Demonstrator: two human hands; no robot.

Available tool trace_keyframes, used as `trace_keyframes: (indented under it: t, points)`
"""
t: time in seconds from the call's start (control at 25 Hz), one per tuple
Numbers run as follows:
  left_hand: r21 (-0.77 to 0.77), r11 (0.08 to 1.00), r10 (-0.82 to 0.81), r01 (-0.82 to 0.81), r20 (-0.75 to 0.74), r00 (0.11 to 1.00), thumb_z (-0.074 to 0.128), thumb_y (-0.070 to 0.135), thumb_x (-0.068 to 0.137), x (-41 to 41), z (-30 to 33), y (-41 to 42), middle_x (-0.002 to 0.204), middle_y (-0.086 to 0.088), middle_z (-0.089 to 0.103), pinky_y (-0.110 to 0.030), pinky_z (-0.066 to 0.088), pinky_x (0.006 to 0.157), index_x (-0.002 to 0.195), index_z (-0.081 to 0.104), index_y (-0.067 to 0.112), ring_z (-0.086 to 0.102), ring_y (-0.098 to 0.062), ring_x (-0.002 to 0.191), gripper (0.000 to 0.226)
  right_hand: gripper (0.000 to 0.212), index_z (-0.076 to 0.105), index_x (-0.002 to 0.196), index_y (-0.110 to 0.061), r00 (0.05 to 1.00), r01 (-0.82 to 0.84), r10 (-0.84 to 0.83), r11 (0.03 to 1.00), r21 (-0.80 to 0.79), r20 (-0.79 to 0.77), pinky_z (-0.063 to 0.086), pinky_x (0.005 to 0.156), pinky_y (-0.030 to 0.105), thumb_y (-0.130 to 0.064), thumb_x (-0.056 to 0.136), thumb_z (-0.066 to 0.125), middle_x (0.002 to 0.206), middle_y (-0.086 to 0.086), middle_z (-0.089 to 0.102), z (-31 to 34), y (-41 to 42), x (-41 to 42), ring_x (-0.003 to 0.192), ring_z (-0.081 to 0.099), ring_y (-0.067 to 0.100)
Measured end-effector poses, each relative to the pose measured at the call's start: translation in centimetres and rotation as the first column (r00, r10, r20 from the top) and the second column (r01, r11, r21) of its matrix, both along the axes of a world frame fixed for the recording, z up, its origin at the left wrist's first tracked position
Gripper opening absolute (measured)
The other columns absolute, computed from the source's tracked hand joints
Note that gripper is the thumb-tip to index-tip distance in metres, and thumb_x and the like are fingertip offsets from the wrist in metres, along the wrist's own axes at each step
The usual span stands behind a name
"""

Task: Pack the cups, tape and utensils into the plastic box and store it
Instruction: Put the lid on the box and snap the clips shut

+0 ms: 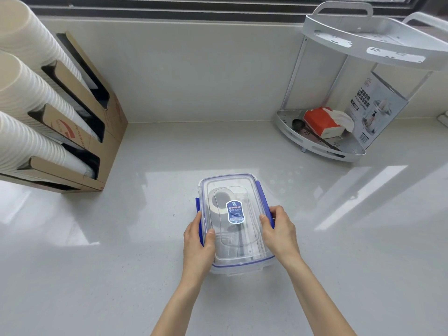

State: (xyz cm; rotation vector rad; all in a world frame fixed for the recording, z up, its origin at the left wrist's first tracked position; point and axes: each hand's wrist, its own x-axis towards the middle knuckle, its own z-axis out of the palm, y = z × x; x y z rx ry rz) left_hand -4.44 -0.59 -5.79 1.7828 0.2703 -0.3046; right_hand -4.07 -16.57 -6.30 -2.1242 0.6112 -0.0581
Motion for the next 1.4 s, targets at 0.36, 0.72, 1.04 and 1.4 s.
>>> trace_keyframes:
  t: [0.36,0.72,1.04,1.4]
  points:
    - [-0.122,0.992,0.005,-0.021,-0.129,0.992,0.051,0.019,0.088,0.6,0.4,1.0,0.146,0.001,0.035,-0.042,0.032,0.111,0.141,0.015,0.031,0.038,-0.020,0.131,0.065,0.025,0.049,0.113,-0.003,1.000,-0.016,0.017,0.999,0.032,-0.023,0.033,0.078,0.025,-0.018,0.093,0.047,0.116,0.014,0.057,0.1,-0.4,0.1,0.090,0.046,0.019]
    - [0.094,0.995,0.016,-0.016,0.002,1.000,0.046,0.012,0.089,0.4,0.2,-0.1,0.118,-0.003,0.051,-0.034,0.038,0.097,0.126,0.044,0.014,0.048,-0.025,0.113,0.037,0.026,0.048,0.114,-0.002,0.999,-0.019,0.020,0.999,0.039,-0.027,0.035,0.078,0.026,-0.019,0.094,0.046,0.117,0.015,0.056,0.2,-0.2,0.1,0.091,0.047,0.020]
    - [0.203,0.979,0.000,-0.016,0.076,0.997,0.040,0.012,0.091,0.2,-0.2,-0.8,0.126,-0.014,0.047,-0.034,0.038,0.101,0.135,0.035,0.009,0.048,-0.027,0.114,0.045,0.026,0.047,0.114,-0.001,1.000,-0.013,0.013,1.000,0.019,-0.018,0.033,0.076,0.026,-0.017,0.095,0.044,0.116,0.016,0.053,0.2,-0.1,0.0,0.089,0.045,0.020]
    - [-0.127,0.992,-0.022,0.006,-0.127,0.992,0.055,0.020,0.087,1.1,0.5,1.3,0.118,0.001,0.049,-0.022,0.047,0.067,0.129,0.037,0.023,0.055,-0.019,0.096,0.046,0.031,0.048,0.121,-0.012,0.997,0.025,-0.036,0.986,0.163,0.068,0.040,0.079,0.025,-0.024,0.093,0.048,0.116,0.011,0.057,-0.5,-0.1,-1.1,0.091,0.051,0.018]
